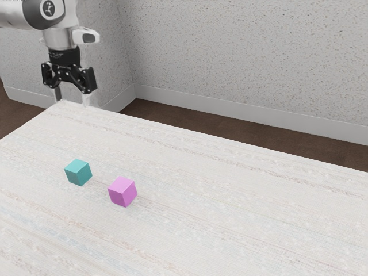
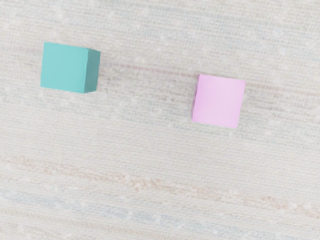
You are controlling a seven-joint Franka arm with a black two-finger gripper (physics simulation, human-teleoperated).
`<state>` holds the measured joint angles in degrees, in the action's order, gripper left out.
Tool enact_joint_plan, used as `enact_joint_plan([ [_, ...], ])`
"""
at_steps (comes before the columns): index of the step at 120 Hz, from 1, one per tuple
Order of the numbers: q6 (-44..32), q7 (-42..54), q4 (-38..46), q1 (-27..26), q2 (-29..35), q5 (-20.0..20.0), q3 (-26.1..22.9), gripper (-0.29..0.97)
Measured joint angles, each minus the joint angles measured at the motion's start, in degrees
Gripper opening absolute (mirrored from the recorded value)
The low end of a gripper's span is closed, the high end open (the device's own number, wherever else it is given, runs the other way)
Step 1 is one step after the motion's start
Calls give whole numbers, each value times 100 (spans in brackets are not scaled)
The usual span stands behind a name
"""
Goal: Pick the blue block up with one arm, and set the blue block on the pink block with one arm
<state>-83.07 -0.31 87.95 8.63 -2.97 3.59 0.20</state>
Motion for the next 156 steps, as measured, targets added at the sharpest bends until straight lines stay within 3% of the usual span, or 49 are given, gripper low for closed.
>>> enact_joint_plan([
  [10,-336,5,-10,197,-1,34,-138,68],
  [28,-585,9,151,-69,133,79,-187,68],
  [39,-1007,25,1633,-490,959,100,78,68],
  [48,-1536,62,2859,-244,1455,107,415,68],
  [57,-2083,114,3518,-132,1559,104,670,68],
  [83,-2933,392,3486,26,503,-144,1518,68],
  [102,-3167,629,3007,255,-104,-204,1565,68],
  [116,-3331,1098,2484,118,-854,-340,1555,68],
  [156,-3673,2350,2066,441,-1699,-652,1445,68],
])
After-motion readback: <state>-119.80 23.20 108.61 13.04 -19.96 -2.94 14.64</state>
